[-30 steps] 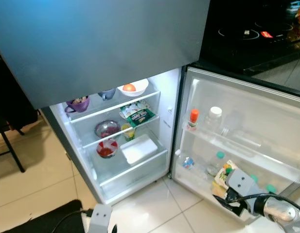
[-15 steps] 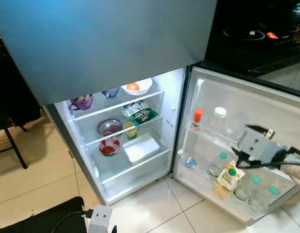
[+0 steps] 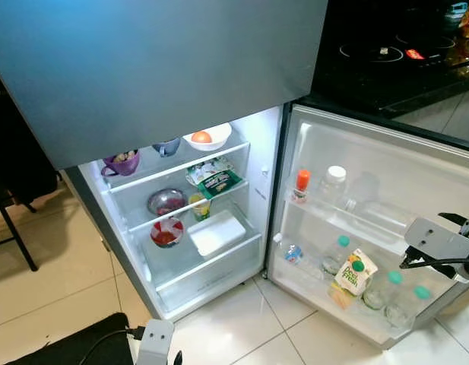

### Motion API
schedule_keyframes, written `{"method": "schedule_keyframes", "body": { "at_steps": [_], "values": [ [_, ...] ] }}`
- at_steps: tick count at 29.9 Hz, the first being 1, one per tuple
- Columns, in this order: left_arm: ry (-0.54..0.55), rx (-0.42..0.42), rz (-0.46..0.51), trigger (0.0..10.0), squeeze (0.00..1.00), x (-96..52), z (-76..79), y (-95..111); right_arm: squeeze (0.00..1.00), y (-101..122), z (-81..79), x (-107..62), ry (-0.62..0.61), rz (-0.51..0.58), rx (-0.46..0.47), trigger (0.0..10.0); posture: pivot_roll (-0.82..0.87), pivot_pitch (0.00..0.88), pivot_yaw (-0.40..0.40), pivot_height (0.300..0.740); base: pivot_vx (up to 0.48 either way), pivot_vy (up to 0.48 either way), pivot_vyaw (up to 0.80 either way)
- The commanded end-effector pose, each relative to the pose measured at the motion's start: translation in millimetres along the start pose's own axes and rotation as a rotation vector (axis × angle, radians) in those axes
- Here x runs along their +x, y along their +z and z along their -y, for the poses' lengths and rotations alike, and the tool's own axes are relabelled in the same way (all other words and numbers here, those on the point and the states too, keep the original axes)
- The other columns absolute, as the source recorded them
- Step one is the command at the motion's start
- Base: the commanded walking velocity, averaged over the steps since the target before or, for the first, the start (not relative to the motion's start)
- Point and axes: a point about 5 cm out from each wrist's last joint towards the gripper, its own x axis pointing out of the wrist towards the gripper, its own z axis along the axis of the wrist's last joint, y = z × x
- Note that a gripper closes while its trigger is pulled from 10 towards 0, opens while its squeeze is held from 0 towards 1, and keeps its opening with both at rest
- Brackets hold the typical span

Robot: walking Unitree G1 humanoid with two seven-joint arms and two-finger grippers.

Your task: Restocking fridge

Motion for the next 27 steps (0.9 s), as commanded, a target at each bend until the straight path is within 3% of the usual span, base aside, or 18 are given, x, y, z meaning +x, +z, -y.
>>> {"method": "schedule_keyframes", "body": {
  "at_steps": [1, 7, 17, 27],
  "values": [
    [0.016, 0.022, -0.024, 10.0, 0.0, -2.8, -9.6, -5, 0.0, -3, -6.2, 1.3, 0.022, -0.018, -0.002, 10.0, -0.11, 0.109, 0.017, 0.74, 0.0, 0.0, 0.0],
    [0.021, 0.025, -0.02, 10.0, 0.0, -2.2, -12.0, -3, 0.0, -1, -30.9, 10.4, 0.158, -0.022, 0.032, 10.0, -0.1, 0.109, 0.025, 0.74, 0.0, 0.0, 0.0],
    [0.027, 0.025, -0.018, 10.0, 0.0, -3.5, -14.1, -3, 0.0, 3, -54.3, 19.7, 0.206, -0.036, 0.063, 10.0, -0.09, 0.112, 0.027, 0.74, 0.0, 0.0, 0.0],
    [0.027, 0.027, -0.02, 10.0, 0.0, -4.2, -14.2, -4, 0.0, 22, -87.1, 20.1, 0.387, 0.087, 0.117, 10.0, -0.09, 0.114, 0.03, 0.74, 0.0, 0.0, 0.0]
  ]
}}
